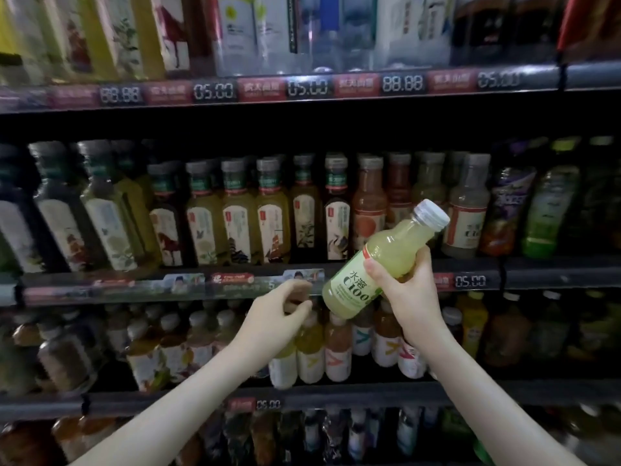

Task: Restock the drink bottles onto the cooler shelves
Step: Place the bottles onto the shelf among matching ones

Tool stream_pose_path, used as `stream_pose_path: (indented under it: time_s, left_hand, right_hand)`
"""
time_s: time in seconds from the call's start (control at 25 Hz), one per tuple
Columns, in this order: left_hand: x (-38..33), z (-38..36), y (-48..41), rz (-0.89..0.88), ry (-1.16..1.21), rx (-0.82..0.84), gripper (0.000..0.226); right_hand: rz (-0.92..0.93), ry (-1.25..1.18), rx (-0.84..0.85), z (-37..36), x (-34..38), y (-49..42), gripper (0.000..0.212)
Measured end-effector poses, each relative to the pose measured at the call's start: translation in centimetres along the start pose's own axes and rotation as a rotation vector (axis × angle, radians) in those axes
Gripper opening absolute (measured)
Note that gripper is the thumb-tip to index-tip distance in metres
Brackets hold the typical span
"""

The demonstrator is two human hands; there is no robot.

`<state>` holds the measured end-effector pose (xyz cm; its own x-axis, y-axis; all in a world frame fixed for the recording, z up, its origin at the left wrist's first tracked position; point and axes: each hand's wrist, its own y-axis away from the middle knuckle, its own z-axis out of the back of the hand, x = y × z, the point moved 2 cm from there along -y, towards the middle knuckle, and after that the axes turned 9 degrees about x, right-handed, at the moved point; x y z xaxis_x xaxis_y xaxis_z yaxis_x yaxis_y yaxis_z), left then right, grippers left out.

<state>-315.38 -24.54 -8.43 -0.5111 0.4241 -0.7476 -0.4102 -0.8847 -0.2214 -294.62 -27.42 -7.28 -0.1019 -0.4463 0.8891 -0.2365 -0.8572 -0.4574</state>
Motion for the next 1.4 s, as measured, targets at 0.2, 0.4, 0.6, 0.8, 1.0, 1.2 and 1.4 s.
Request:
stream_pose_path:
  time_s: [0.2,0.4,0.6,0.8,1.0,1.2,1.4]
  left_hand:
    - [-2.0,-1.8,-3.7,-0.075,0.006,0.090,0.022]
    - [-5.4,-5.2,-4.9,-0.187,0.058,0.414,0.046]
    - [-7.2,-7.2,-5.2,-0.225,0.174,0.544,0.064]
    - [-6.2,-7.7,-5.5,-0.160,0.198,0.369,0.058]
    - [-4.6,-7.3,-5.4,-0.113,0.139,0.245,0.056]
    - [-4.6,-5.6,-5.4,-0.076,0.065,0.175,0.060]
    - [-4.5,-4.3,-5.8,-0.099,0.024,0.225,0.051]
  right_hand:
    - [0.009,0.086,-0.130,3.6,1.0,0.4,0.053]
    - [-0.051,0.112,-0.055,6.5,2.8,0.7,0.042]
    - [-0.104,0.071,0.099,7.1,3.6,1.0,0.054]
    - [-0.179,0.049,0.109,6.1,2.8,-0.2,0.047]
    - [-0.266,0.185,0.073,3.6,0.9,-1.1,0.083]
    - [-0.275,0.039,0.102,2.4,0.5,-2.9,0.088]
    - [-0.343,-0.149,0.145,3.3,-0.4,-3.8,0.069]
